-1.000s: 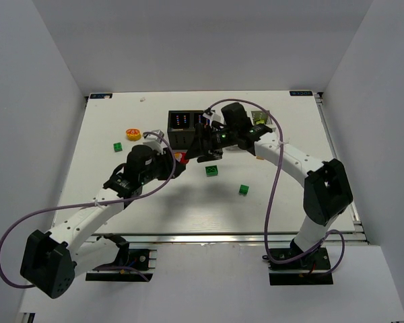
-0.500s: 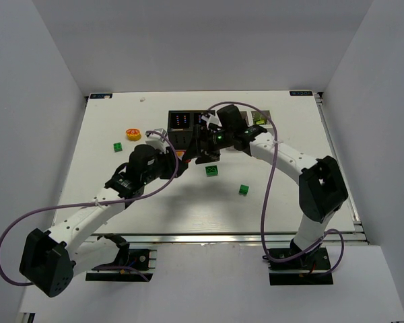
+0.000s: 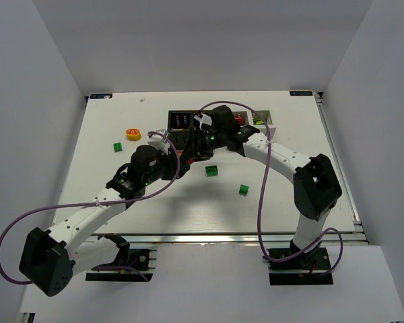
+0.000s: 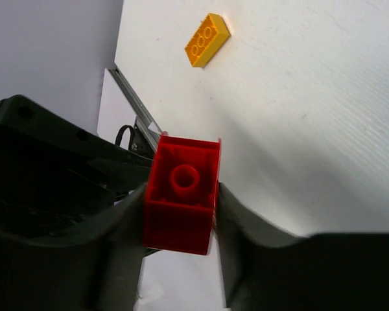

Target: Sort the legos into containers by color

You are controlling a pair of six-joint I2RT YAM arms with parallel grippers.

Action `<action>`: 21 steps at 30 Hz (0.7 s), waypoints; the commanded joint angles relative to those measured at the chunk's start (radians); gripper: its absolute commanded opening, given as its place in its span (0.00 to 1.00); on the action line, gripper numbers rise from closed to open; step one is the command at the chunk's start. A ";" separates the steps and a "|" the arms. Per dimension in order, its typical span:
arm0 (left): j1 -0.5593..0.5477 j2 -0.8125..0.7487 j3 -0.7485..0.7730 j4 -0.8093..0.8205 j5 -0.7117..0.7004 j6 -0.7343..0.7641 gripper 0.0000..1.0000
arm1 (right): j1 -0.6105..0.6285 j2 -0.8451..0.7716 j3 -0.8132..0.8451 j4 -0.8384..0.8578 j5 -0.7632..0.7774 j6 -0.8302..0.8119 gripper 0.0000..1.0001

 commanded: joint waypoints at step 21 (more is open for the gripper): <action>-0.007 -0.100 -0.100 0.022 -0.035 -0.043 0.00 | -0.109 0.035 0.205 0.130 -0.009 -0.127 0.00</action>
